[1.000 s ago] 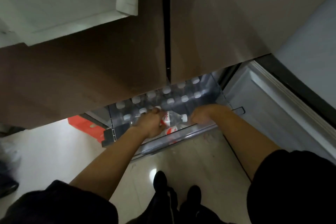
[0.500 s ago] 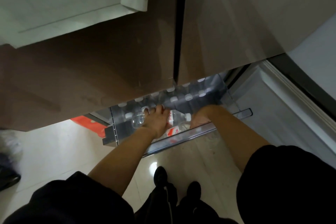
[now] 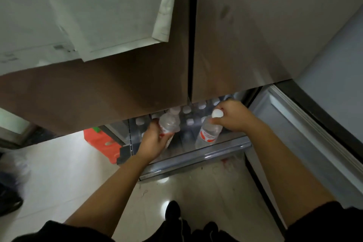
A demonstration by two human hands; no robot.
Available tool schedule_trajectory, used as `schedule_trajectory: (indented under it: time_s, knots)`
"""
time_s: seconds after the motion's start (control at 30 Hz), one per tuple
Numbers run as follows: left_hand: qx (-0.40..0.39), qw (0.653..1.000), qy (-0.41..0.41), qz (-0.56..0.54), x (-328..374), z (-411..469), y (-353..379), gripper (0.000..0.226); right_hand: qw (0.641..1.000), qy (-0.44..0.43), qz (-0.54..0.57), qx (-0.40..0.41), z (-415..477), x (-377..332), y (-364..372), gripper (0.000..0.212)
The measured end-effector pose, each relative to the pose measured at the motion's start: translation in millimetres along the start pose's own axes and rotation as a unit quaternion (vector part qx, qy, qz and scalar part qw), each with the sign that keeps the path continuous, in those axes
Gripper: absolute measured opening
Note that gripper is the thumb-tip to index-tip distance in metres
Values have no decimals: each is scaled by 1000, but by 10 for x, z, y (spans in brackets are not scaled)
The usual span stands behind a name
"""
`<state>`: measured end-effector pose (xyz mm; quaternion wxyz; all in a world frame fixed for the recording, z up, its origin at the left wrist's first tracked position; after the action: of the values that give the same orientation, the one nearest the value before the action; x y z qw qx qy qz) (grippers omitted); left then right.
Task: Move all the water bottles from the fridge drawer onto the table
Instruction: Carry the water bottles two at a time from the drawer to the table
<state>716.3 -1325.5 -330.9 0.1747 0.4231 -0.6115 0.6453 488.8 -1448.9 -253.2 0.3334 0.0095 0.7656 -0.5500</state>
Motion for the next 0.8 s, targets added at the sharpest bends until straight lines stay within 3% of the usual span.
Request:
schedule_trajectory:
  time_s: [0.1,0.17,0.33,0.43,0.57,0.6,0.7,0.8]
  knots:
    - [30,996,-36,-78,-30,-129,-51,71,992,-5,32,118,-140,-70,75,5]
    - [35,996,-49,-70,-69,-183,-48,81,975,37,91,199,-303,-38,163,9]
    - [45,991,-98,-82,-175,-181,-85,85,976,72,114,173,-406,11,522,85]
    - [43,988,-111,-101,-198,-184,-56,87,964,108,130,204,-384,68,488,99]
    - [33,992,-91,-85,-161,-163,-9,89,916,218,237,238,-434,295,548,122]
    - [37,992,-86,-84,-161,-159,-17,88,919,234,231,217,-424,331,596,117]
    - [73,988,-88,-100,-111,-270,-126,78,951,221,150,158,-355,297,658,72]
    - [137,981,-79,-116,-6,-538,-279,72,958,172,161,164,-437,145,660,65]
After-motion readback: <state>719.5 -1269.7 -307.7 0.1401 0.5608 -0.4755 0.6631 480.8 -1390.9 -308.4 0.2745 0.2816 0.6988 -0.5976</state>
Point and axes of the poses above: each hand's wrist, its own z-axis towards the middle knuckle, its own y-axis out of the palm, x = y × z, the point moved 8 cm from there along z, towards the middle knuckle, and after that the axes turned 3 degrees about x, right-handed, at the moved point
